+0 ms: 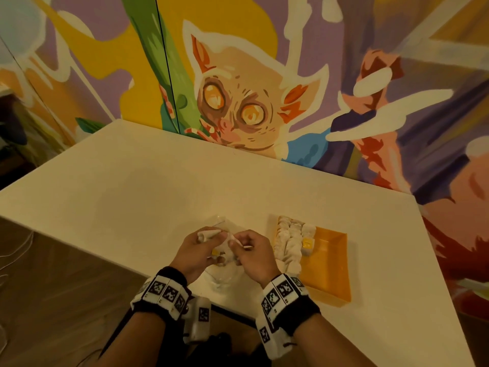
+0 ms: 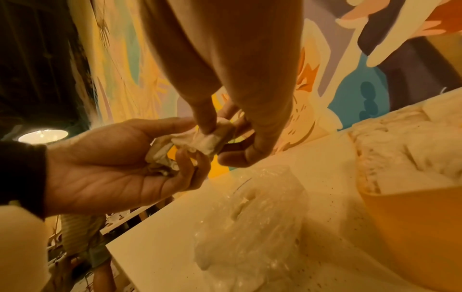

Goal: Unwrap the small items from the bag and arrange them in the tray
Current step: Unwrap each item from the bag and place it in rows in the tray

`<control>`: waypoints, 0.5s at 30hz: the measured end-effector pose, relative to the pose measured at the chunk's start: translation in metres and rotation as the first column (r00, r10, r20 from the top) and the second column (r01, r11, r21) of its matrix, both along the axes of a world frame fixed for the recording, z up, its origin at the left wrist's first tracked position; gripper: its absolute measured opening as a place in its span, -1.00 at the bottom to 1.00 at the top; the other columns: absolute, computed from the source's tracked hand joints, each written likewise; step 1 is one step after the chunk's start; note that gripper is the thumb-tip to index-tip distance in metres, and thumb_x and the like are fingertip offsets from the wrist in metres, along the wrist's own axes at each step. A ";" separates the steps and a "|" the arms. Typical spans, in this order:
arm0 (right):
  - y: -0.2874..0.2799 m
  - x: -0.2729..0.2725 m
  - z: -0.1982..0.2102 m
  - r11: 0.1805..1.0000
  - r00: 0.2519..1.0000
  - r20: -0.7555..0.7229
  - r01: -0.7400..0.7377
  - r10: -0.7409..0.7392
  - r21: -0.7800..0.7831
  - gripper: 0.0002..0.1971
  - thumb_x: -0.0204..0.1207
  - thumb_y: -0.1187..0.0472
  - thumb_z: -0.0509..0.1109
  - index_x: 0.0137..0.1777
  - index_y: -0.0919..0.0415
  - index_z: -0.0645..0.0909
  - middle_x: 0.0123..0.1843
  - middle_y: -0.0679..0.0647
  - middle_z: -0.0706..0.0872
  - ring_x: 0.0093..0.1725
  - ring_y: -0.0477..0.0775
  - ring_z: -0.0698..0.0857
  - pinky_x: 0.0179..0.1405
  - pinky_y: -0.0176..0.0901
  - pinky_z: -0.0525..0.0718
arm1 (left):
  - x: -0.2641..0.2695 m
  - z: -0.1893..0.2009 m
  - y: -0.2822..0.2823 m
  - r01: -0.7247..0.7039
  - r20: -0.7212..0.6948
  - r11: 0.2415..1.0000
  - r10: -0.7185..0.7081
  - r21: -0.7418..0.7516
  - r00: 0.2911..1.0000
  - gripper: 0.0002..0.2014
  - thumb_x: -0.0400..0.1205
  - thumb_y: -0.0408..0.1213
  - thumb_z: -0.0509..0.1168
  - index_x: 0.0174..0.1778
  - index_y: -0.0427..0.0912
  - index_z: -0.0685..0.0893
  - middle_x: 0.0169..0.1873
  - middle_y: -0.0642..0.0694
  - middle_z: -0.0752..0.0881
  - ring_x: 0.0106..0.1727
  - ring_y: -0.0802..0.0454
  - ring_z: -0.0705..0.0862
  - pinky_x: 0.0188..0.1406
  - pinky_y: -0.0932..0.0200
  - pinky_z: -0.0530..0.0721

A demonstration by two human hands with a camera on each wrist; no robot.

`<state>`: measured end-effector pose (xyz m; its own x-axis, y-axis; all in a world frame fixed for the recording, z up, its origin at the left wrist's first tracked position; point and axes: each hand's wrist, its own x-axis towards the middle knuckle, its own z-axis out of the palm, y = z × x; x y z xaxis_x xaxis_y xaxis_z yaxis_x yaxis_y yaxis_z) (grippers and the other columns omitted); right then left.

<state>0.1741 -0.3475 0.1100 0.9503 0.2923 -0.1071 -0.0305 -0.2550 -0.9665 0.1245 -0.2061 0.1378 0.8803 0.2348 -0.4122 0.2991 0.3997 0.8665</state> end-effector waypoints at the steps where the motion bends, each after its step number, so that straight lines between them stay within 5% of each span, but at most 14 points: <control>1: -0.003 -0.002 0.001 1.000 1.000 0.010 0.012 -0.012 0.016 -0.95 0.49 0.10 0.52 -0.13 0.01 0.70 -0.20 -0.02 0.71 -0.20 0.12 0.75 -0.18 0.15 0.79 | -0.001 0.000 -0.003 0.022 0.014 1.000 -0.023 0.022 1.000 -0.82 0.57 -0.37 0.44 0.06 -0.32 0.73 -0.10 -0.32 0.76 -0.24 -0.20 0.70 -0.30 0.00 0.70; 4: -0.013 -0.009 0.005 0.996 0.998 0.027 0.049 -0.051 0.070 -0.95 0.51 0.16 0.52 -0.11 0.05 0.70 -0.14 0.06 0.74 -0.17 0.14 0.76 -0.26 0.03 0.79 | -0.003 0.002 -0.012 0.052 0.068 0.983 -0.065 0.174 0.996 -0.81 0.58 -0.37 0.45 0.08 -0.33 0.75 -0.13 -0.37 0.75 -0.26 -0.20 0.71 -0.33 0.01 0.67; 8: -0.032 -0.017 0.010 0.996 0.994 0.091 0.049 -0.056 0.073 -0.93 0.50 0.18 0.53 -0.11 -0.01 0.70 -0.19 -0.07 0.76 -0.17 -0.06 0.75 -0.17 -0.05 0.77 | -0.002 0.017 -0.019 0.029 0.125 0.886 -0.098 0.464 0.987 -0.95 0.57 -0.39 0.45 -0.10 -0.28 0.78 -0.31 -0.25 0.76 -0.45 -0.03 0.68 -0.51 0.08 0.67; 10: -0.041 -0.021 0.014 0.998 0.991 0.130 0.025 -0.032 0.050 -0.90 0.51 0.18 0.52 -0.14 -0.03 0.67 -0.21 -0.10 0.74 -0.21 -0.15 0.72 -0.19 -0.25 0.71 | 0.001 0.026 -0.021 0.084 0.141 0.810 -0.201 0.580 0.969 -0.98 0.56 -0.34 0.47 -0.17 -0.20 0.79 -0.32 -0.06 0.79 -0.41 0.05 0.70 -0.45 0.12 0.68; 12: -0.050 -0.025 0.021 1.000 0.987 0.163 0.005 -0.006 0.009 -0.86 0.51 0.17 0.52 -0.20 -0.05 0.63 -0.24 -0.13 0.72 -0.25 -0.20 0.68 -0.22 -0.40 0.63 | 0.002 0.036 -0.025 0.139 0.132 0.699 -0.320 0.701 0.938 -0.95 0.56 -0.33 0.47 -0.21 -0.12 0.79 -0.34 0.18 0.78 -0.35 0.26 0.69 -0.35 0.36 0.63; 15: -0.062 -0.025 0.028 0.998 0.982 0.190 -0.010 0.020 -0.057 -0.88 0.52 0.14 0.50 -0.22 -0.01 0.64 -0.26 -0.10 0.73 -0.26 -0.19 0.69 -0.24 -0.40 0.63 | 0.005 0.050 -0.035 0.186 0.094 0.571 -0.424 0.799 0.901 -0.96 0.58 -0.32 0.46 -0.18 -0.11 0.78 -0.41 0.23 0.73 -0.42 0.43 0.63 -0.41 0.49 0.57</control>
